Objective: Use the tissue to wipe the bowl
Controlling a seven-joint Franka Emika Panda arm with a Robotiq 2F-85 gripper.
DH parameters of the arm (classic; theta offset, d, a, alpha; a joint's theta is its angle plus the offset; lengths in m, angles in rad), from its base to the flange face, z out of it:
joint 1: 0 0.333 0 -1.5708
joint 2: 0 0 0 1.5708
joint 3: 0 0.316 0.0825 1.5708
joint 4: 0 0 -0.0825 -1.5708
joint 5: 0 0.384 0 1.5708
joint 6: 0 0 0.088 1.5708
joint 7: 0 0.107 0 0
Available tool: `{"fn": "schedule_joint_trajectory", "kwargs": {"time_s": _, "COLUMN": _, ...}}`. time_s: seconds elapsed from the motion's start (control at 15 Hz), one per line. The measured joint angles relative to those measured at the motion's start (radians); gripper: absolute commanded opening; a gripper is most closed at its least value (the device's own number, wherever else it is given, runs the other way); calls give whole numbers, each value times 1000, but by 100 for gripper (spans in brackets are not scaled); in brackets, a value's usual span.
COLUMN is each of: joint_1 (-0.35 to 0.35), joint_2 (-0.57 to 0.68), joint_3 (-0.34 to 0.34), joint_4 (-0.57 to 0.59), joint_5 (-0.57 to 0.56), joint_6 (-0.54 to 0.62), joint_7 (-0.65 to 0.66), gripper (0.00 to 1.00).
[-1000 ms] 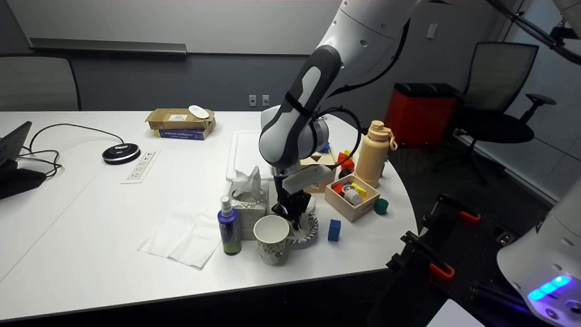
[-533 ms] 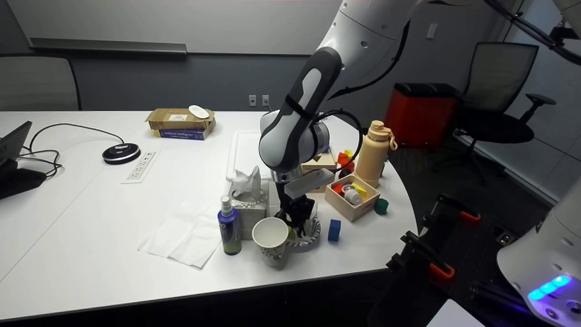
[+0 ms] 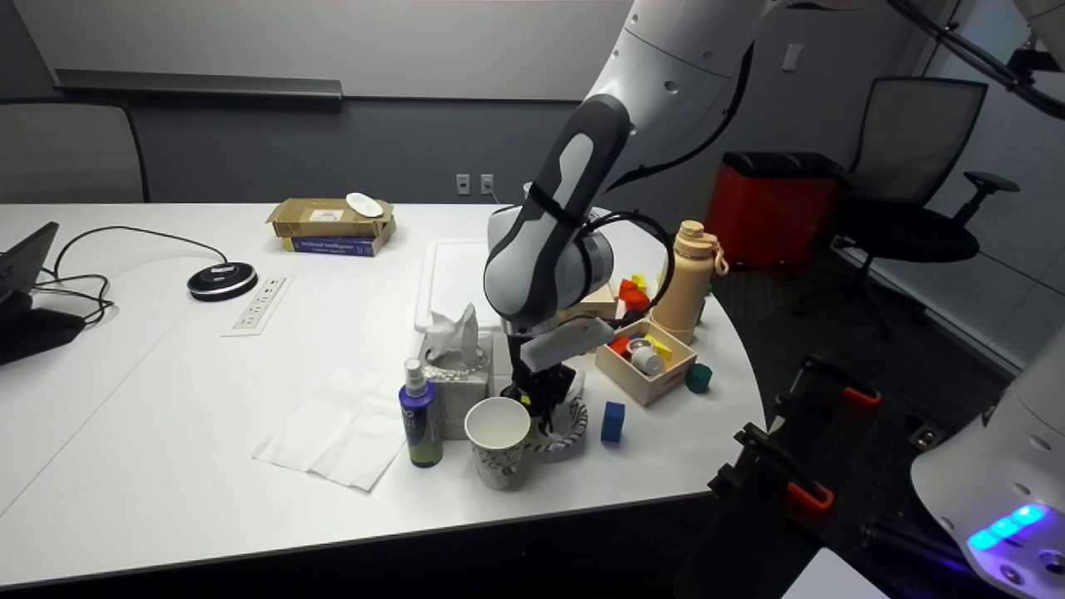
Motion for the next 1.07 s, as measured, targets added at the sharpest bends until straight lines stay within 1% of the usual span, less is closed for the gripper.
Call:
{"fn": "schedule_joint_trajectory", "kwargs": {"time_s": 0.27, "joint_1": -2, "joint_2": 0, "joint_3": 0, "joint_4": -27, "joint_5": 44, "joint_6": 100, "joint_7": 9, "gripper": 0}}
{"fn": "schedule_joint_trajectory", "kwargs": {"time_s": 0.4, "joint_1": -5, "joint_2": -2, "joint_3": 0, "joint_4": -34, "joint_5": 57, "joint_6": 125, "joint_7": 12, "gripper": 0}}
{"fn": "schedule_joint_trajectory", "kwargs": {"time_s": 0.53, "joint_1": -3, "joint_2": -10, "joint_3": -6, "joint_4": -44, "joint_5": 56, "joint_6": 126, "joint_7": 31, "gripper": 0}}
{"fn": "schedule_joint_trajectory", "kwargs": {"time_s": 0.73, "joint_1": 7, "joint_2": -28, "joint_3": -21, "joint_4": -63, "joint_5": 41, "joint_6": 106, "joint_7": 66, "gripper": 0}}
{"fn": "schedule_joint_trajectory", "kwargs": {"time_s": 0.93, "joint_1": 9, "joint_2": -54, "joint_3": -23, "joint_4": -69, "joint_5": 38, "joint_6": 33, "joint_7": 70, "gripper": 0}}
{"fn": "schedule_joint_trajectory", "kwargs": {"time_s": 1.07, "joint_1": 4, "joint_2": -71, "joint_3": -12, "joint_4": -69, "joint_5": 41, "joint_6": -16, "joint_7": 70, "gripper": 0}}
